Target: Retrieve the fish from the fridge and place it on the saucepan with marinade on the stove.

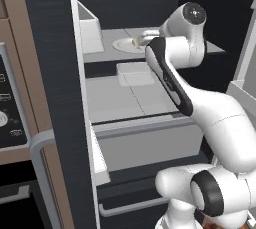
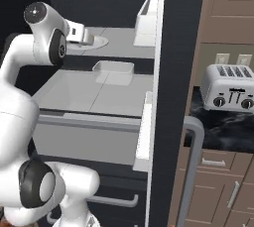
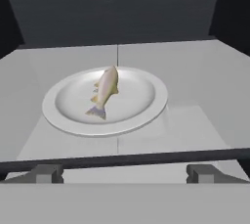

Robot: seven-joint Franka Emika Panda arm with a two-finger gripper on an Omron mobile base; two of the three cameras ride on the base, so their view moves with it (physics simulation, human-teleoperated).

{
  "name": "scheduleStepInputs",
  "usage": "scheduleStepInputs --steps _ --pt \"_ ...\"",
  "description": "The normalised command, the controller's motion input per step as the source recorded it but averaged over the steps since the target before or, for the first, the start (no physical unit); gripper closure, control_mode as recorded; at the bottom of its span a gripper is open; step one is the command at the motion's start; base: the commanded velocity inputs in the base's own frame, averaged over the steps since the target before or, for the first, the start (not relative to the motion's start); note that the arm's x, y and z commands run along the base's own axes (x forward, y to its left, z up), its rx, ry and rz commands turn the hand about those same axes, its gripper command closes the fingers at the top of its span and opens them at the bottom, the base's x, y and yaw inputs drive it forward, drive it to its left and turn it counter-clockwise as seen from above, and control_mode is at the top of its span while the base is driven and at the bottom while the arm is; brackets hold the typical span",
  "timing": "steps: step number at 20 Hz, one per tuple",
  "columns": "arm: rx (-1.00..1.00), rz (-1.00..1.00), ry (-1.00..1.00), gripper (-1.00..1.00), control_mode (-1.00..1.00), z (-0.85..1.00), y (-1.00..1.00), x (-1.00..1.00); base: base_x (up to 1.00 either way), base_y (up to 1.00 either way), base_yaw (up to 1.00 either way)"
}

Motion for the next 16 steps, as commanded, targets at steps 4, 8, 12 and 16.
scheduleStepInputs --steps 4,8,12,16 --pt "0.01 0.00 0.11 -1.00 -1.00 -0.07 0.11 0.68 0.00 0.00 0.00" --pt "0.04 -0.01 0.14 -1.00 -1.00 -0.11 0.15 0.73 0.00 0.00 0.00" --pt "0.04 -0.02 0.10 -1.00 -1.00 -0.11 0.16 0.75 0.00 0.00 0.00" --pt "0.00 -0.02 0.03 -1.00 -1.00 -0.15 0.15 0.66 0.00 0.00 0.00"
